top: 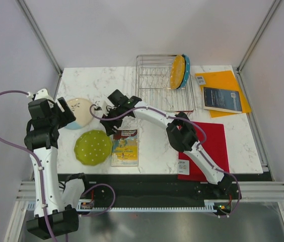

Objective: Load the plates into the dish rack

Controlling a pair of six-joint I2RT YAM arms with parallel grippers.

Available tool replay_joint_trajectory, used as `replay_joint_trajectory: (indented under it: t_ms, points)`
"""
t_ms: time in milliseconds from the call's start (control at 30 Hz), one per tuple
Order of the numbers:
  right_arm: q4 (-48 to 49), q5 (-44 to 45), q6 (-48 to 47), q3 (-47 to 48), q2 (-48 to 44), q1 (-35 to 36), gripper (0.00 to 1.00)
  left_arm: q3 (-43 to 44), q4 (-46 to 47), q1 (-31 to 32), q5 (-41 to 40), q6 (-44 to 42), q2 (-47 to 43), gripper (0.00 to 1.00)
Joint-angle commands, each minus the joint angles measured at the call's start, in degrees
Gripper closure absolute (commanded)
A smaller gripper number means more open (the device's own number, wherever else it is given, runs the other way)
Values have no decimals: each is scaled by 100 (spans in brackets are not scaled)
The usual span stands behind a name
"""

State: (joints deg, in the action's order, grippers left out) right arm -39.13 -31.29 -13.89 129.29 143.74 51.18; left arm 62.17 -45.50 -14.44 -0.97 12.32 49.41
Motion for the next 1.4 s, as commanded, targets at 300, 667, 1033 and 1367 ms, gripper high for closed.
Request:
replay_joint_trajectory:
  t_ms: [300, 667, 1033, 1367]
  points:
    - [925, -1, 870, 456, 821, 340, 35, 14, -91, -33, 220, -247, 43, 17]
    - [925, 440, 1037, 210, 489, 174, 100, 137, 365, -33, -96, -449, 95, 17]
    - [1539, 264, 2003, 333, -829, -512, 100, 227, 1034, -165, 68, -380, 254, 16]
    - [1751, 185, 3225, 273, -1840, -1197, 100, -399, 1649, -174, 3190, -89, 753, 0]
